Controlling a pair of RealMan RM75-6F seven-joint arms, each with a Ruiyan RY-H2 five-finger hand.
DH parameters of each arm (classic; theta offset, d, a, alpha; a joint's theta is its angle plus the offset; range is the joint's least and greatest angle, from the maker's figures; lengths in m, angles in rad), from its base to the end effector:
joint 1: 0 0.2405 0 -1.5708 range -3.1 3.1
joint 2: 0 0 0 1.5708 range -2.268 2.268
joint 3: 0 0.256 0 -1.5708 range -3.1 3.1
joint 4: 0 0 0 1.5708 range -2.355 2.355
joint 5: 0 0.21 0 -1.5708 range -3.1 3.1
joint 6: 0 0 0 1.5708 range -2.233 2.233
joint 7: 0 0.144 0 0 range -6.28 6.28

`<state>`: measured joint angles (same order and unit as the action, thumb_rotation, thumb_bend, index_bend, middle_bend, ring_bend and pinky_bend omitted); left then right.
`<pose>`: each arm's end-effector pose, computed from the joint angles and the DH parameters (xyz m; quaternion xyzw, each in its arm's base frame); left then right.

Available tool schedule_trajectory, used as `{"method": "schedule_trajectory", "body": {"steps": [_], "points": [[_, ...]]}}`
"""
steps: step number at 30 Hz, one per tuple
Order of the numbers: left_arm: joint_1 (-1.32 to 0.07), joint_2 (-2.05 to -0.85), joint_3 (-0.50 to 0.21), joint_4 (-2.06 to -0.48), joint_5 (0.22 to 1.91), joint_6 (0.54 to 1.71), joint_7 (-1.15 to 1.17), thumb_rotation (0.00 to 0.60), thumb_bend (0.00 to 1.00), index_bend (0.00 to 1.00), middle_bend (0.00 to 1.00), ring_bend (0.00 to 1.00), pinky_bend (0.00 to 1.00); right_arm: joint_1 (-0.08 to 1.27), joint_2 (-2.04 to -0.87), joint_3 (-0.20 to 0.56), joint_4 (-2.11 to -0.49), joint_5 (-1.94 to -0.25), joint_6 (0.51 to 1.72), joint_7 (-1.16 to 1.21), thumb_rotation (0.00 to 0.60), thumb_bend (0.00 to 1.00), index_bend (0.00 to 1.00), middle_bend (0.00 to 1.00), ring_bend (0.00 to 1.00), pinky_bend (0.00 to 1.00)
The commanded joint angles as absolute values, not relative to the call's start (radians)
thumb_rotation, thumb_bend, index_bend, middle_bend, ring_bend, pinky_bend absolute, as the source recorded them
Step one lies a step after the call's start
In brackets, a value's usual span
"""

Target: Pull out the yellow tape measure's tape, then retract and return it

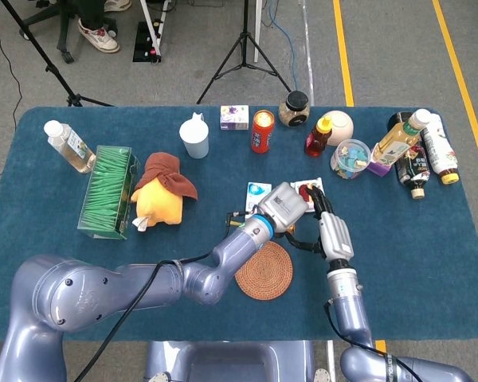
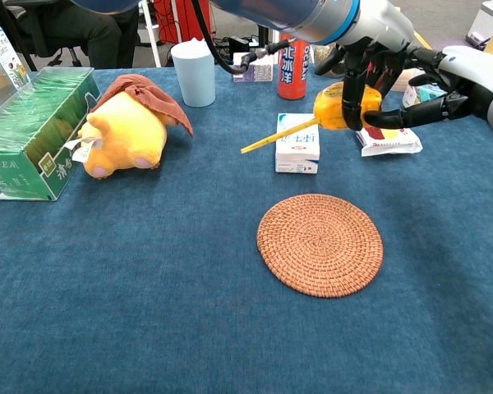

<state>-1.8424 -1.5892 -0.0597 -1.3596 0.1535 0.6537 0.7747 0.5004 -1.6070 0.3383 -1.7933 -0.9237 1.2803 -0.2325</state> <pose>0.1382 0.3799 -0.0646 -0.8932 -0.1757 -0.2477 0.3317 -0.1485 -0.2992 0.0185 0.4792 -0.5869 0.4955 0.4248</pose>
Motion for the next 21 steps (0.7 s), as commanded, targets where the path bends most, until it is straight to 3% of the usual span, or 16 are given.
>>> {"method": "schedule_trajectory", "body": {"steps": [1, 21], "points": [[-1.843, -1.585, -0.055, -1.365, 0.155, 0.651, 0.774, 0.600, 0.43, 0.67, 0.55, 0.50, 0.62, 0.502, -1.609, 0.340, -1.790, -0.920, 1.280, -0.233, 0.463, 0.27, 0.00, 0.01, 0.06, 0.27], [-1.846, -1.569, -0.023, -1.380, 0.152, 0.645, 0.759, 0.600, 0.43, 0.67, 0.55, 0.50, 0.62, 0.499, -1.605, 0.348, -1.778, -0.907, 1.293, -0.228, 0.460, 0.30, 0.00, 0.03, 0.07, 0.27]]}}
